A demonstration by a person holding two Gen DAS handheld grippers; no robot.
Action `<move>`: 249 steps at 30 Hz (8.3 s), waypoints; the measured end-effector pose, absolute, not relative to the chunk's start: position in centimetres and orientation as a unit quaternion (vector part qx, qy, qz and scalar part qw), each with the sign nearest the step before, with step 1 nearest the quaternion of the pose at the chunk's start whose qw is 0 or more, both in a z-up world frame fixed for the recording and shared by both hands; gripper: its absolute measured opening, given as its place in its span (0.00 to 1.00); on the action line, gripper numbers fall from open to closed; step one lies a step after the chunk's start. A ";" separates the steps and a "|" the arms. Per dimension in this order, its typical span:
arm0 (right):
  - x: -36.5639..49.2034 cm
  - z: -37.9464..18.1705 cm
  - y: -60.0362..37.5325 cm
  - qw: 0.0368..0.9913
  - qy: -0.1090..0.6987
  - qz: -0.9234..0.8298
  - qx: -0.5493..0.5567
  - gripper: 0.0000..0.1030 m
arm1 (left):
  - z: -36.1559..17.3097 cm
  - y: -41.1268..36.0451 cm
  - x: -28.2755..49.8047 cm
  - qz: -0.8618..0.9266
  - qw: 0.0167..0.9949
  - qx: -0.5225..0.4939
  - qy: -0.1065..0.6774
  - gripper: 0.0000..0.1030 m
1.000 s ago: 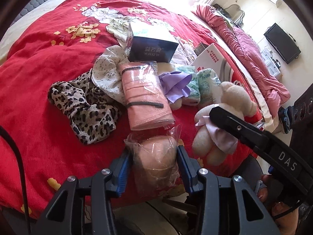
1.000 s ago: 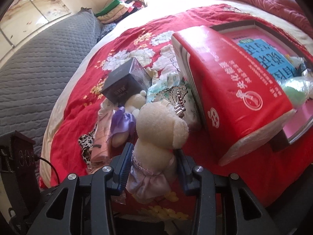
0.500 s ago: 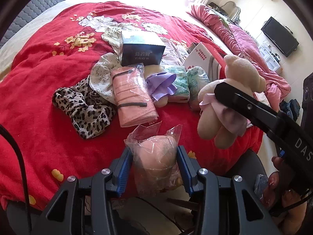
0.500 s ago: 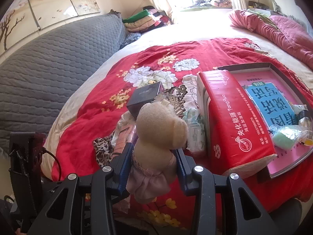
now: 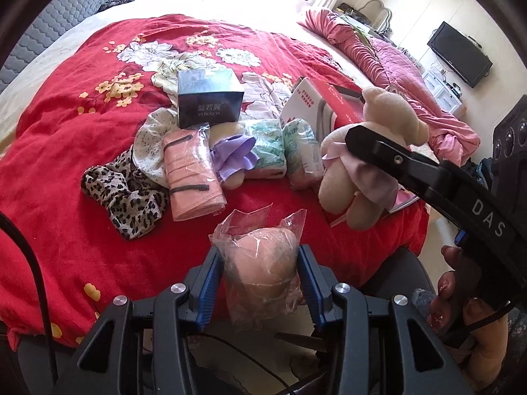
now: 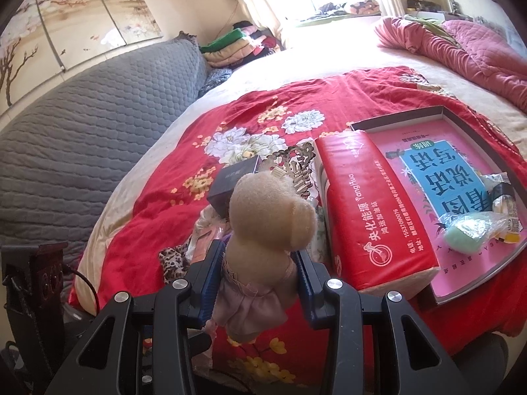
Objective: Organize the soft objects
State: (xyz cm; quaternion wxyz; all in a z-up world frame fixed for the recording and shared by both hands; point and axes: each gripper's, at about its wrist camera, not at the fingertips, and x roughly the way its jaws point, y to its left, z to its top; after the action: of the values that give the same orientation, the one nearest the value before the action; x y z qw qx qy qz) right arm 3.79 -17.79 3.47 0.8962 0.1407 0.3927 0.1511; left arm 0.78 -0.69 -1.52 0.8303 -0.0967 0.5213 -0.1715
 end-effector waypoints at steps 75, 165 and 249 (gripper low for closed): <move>1.2 4.8 -41.1 0.931 0.285 -0.108 0.199 0.41 | 3.4 -26.3 13.7 -0.253 0.842 0.044 0.474 0.45; 6.9 -2.3 -41.9 0.903 0.370 -0.088 0.200 0.70 | -3.7 -29.6 18.1 -0.268 0.757 0.064 0.592 0.48; -0.9 13.4 -26.8 0.969 0.235 -0.036 0.065 0.78 | 8.3 -4.4 3.2 -0.175 0.880 -0.046 0.438 0.82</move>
State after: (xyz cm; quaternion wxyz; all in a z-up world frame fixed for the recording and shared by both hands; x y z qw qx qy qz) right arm -0.91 -26.77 13.39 0.9693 0.0646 0.2347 -0.0363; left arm 3.23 -4.39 8.35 0.8804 -0.0462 0.4383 -0.1751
